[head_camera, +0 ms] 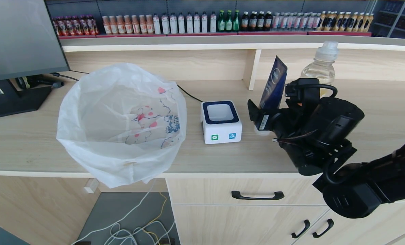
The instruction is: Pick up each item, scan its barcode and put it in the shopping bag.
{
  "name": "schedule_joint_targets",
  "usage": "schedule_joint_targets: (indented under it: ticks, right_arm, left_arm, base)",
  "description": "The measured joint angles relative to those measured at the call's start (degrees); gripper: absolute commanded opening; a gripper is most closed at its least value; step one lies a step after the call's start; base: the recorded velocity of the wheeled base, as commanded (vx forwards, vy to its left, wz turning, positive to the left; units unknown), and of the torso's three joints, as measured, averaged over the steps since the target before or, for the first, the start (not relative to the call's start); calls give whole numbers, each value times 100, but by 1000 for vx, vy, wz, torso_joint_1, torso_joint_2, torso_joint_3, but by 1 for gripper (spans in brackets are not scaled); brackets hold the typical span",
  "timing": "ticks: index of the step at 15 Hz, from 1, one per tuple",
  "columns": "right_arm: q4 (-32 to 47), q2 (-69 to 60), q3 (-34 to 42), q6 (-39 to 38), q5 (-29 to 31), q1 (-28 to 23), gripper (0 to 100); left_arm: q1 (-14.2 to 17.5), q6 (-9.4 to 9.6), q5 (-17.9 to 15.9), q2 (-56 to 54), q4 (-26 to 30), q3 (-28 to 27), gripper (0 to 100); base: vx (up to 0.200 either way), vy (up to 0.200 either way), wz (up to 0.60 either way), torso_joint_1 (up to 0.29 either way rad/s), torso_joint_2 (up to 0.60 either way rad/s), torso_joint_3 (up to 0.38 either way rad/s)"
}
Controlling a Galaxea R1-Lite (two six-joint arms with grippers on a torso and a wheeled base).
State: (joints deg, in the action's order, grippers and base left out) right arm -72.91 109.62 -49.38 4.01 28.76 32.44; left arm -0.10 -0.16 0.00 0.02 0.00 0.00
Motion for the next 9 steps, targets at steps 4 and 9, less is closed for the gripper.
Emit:
schedule_joint_targets:
  ticks: [4,9]
  right_arm:
    - [-30,185,-138,-68,-11,-116,100]
    - [-35,325,-238,-65,-16,-135,100]
  left_arm:
    - [0,0,0,0,0,0,100]
    - [0,2,0,0,0,0,100]
  base:
    - [0,0,0,0,0,0]
    - [0,0,0,0,0,0]
